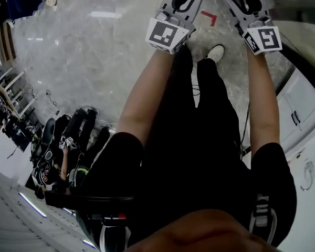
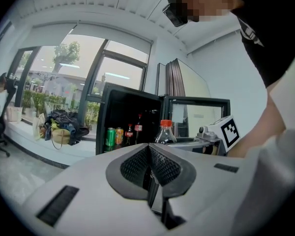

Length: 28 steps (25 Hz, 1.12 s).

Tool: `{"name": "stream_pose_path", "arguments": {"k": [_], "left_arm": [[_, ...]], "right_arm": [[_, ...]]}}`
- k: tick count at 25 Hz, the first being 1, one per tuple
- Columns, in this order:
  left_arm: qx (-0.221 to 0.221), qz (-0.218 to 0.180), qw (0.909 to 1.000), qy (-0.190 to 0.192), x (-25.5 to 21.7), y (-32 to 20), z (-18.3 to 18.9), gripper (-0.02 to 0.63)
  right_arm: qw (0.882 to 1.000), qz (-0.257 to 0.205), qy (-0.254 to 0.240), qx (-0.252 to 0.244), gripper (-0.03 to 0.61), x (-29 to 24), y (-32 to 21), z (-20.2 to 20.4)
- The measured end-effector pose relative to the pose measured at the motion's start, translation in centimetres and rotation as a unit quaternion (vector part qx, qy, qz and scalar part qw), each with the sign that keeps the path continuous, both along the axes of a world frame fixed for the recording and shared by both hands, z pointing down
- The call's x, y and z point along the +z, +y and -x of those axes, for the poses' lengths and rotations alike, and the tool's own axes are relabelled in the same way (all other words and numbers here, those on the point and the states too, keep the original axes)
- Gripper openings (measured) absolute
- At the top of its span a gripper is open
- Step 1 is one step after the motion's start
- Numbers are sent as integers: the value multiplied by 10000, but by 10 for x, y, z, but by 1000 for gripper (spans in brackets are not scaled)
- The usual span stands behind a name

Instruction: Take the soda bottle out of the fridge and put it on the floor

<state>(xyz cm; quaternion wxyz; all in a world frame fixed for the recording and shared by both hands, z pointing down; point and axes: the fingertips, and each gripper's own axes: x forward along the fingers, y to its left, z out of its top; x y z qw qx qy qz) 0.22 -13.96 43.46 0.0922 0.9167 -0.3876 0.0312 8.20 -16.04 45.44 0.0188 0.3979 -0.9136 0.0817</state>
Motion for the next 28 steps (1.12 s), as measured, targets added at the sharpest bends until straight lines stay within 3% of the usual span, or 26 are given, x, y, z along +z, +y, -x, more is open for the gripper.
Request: {"name": "stream_pose_path", "arguments": {"k": [13,28], "left_arm": [[-40,472,9988,-95,236,-23,30,2],[592,1177,9900,-510,494,-28,18,2]], "right_arm": [[9931,664,165,948,284,254,-32,-7],[9829,1705,635,288,284,548,8,33]]}}
